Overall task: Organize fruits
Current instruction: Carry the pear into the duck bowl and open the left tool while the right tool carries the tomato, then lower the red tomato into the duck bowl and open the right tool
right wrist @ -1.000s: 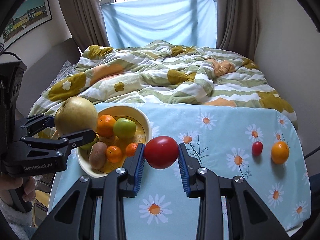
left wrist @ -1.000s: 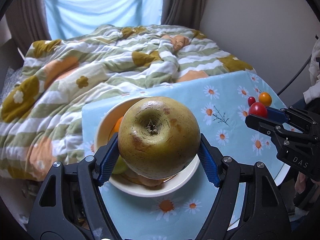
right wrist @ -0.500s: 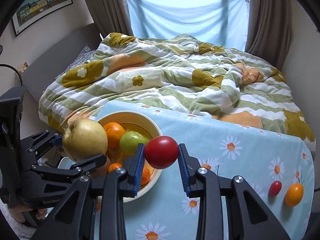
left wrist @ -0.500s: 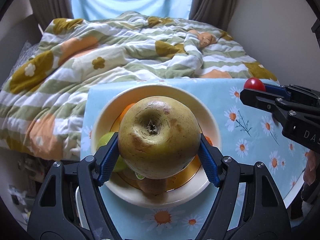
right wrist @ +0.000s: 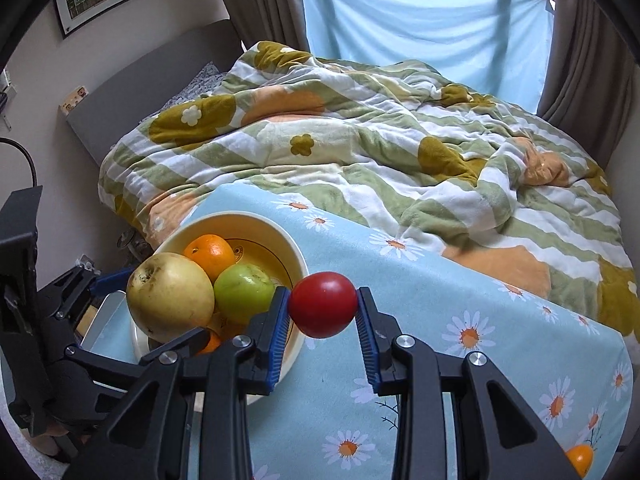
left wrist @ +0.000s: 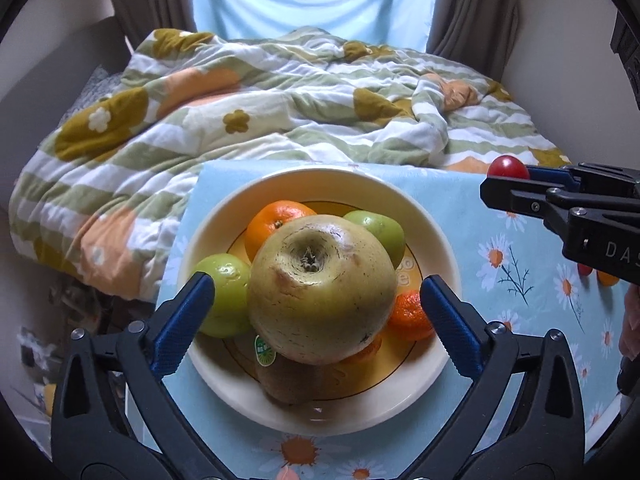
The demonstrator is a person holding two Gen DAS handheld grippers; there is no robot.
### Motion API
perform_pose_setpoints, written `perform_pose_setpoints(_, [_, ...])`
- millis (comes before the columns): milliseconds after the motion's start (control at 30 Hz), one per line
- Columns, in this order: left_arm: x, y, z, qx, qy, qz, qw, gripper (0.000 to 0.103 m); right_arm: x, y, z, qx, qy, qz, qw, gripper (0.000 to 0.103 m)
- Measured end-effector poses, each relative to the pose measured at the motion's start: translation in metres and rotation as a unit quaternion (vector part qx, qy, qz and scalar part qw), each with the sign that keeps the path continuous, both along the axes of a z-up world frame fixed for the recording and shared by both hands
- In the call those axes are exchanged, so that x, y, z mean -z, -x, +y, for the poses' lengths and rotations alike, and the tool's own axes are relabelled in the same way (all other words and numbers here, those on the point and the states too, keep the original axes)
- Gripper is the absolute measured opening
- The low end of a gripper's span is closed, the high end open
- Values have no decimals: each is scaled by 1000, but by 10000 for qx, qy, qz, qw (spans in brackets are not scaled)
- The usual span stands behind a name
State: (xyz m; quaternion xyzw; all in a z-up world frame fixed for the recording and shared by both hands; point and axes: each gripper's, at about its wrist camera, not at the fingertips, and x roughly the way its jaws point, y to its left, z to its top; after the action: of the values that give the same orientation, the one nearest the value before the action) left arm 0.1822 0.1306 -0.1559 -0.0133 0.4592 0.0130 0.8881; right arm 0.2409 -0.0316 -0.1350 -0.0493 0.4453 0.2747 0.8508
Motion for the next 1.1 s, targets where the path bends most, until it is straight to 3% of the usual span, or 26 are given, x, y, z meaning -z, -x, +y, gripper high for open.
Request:
perform_pose_setpoints(333, [-12,17,4,-337,-23,72,9994,103,-1,-3,1,-527,-156,113,9984,30])
perform_pose_setpoints(567, [-8,34,10,-652,76,165,9977,103,16,-2,16,-1063,-236,330,9935,30])
perform_pose_setpoints(867, [-3,47,11,-854,98,227,9960,103,34,0,20,-1191,-323,454,9913,31])
perform_pose_setpoints(933, [-3,50,11,-914,140,227,9955,103,33,1,18,-1221,-403,422,9908,51])
perform_pose_setpoints(967, [-3,52,12,-937,170,228,9952,103,31,2,17,-1247,-450,391,9904,74])
perform_pose_setpoints(1000, [-3,53,12,-950,195,239,9950,103,30,4,16,-1259,-483,355,9902,88])
perform_pose_setpoints(1100, [-3,57,11,-944,203,278,9949,103,27,7,15,-1186,-419,254,9917,91])
